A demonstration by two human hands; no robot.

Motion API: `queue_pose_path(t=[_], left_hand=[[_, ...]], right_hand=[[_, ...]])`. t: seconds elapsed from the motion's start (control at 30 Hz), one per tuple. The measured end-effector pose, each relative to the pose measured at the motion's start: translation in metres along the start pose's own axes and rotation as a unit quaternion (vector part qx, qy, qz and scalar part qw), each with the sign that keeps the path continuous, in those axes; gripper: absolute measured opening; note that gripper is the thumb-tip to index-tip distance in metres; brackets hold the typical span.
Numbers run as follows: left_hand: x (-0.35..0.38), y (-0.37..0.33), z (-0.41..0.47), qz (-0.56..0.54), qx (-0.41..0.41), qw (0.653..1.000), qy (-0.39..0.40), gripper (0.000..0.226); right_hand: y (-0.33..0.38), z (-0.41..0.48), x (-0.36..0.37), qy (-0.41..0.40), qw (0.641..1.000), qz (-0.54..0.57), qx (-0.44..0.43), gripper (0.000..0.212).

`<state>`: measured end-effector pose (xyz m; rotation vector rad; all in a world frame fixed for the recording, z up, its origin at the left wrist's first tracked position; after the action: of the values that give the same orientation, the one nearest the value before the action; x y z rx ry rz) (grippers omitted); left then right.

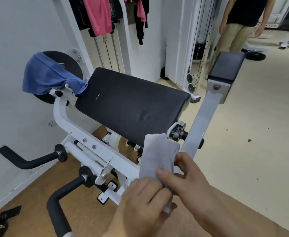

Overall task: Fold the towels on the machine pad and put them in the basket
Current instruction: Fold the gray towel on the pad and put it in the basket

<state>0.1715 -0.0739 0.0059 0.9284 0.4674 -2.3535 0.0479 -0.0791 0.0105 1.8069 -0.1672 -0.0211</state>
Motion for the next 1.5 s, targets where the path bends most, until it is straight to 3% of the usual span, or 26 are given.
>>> queue_pose_path(t=[0.13, 0.23, 0.3, 0.37, 0.5, 0.6, 0.7, 0.8, 0.97, 1.13, 1.23, 1.37, 1.5], left_hand=[[0.028, -0.033, 0.023, -0.121, -0.045, 0.983, 0.130, 0.022], [0.040, -0.052, 0.055, -0.140, -0.202, 0.965, 0.094, 0.023], [0.057, -0.064, 0.078, -0.191, -0.320, 0.927, 0.049, 0.045], [0.088, -0.089, 0.102, -0.272, -0.390, 0.875, 0.087, 0.071], [0.146, -0.144, 0.148, -0.362, -0.397, 0.819, 0.200, 0.072], [0.179, -0.169, 0.172, -0.357, -0.368, 0.825, 0.237, 0.068], [0.211, -0.186, 0.193, -0.371, -0.354, 0.803, 0.305, 0.075], [0.245, -0.192, 0.212, -0.391, -0.331, 0.784, 0.349, 0.063], [0.294, -0.193, 0.248, -0.420, -0.330, 0.792, 0.297, 0.051], [0.344, -0.166, 0.303, -0.383, -0.273, 0.853, 0.225, 0.033], [0.388, -0.133, 0.335, -0.363, -0.332, 0.843, 0.216, 0.019], [0.440, -0.095, 0.373, -0.289, -0.374, 0.850, 0.234, 0.018], [0.482, -0.073, 0.410, -0.155, -0.258, 0.892, 0.338, 0.041]], right_hand=[[0.014, -0.013, -0.059, -0.013, 0.991, -0.100, -0.093, 0.031], [0.021, -0.020, -0.121, -0.004, 0.984, -0.124, -0.127, 0.056], [0.022, -0.022, -0.167, 0.011, 0.974, -0.175, -0.144, 0.073], [0.023, -0.026, -0.213, 0.029, 0.965, -0.215, -0.149, 0.077], [0.023, -0.028, -0.289, 0.073, 0.959, -0.239, -0.138, 0.070], [0.023, -0.023, -0.336, 0.101, 0.963, -0.228, -0.104, 0.068], [0.029, -0.014, -0.373, 0.132, 0.960, -0.229, -0.094, 0.071], [0.031, 0.005, -0.401, 0.129, 0.954, -0.254, -0.088, 0.064], [0.030, 0.061, -0.443, 0.098, 0.952, -0.285, -0.052, 0.056], [0.037, 0.145, -0.505, 0.149, 0.923, -0.354, 0.028, 0.029], [0.055, 0.206, -0.540, 0.166, 0.895, -0.411, 0.049, 0.027], [0.090, 0.288, -0.562, 0.124, 0.844, -0.522, -0.006, 0.021], [0.117, 0.359, -0.561, 0.081, 0.786, -0.601, -0.117, 0.023]])
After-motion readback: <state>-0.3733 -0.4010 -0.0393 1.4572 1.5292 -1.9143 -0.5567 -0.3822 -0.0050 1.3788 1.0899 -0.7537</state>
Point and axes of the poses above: each hand's wrist, its own z-axis towards the middle knuckle, its own x-axis out of the palm, y = z × x, the point moved 4 cm from there along z, towards the middle knuckle, and after that the axes turned 7 degrees about z, right-handed, at the moved point
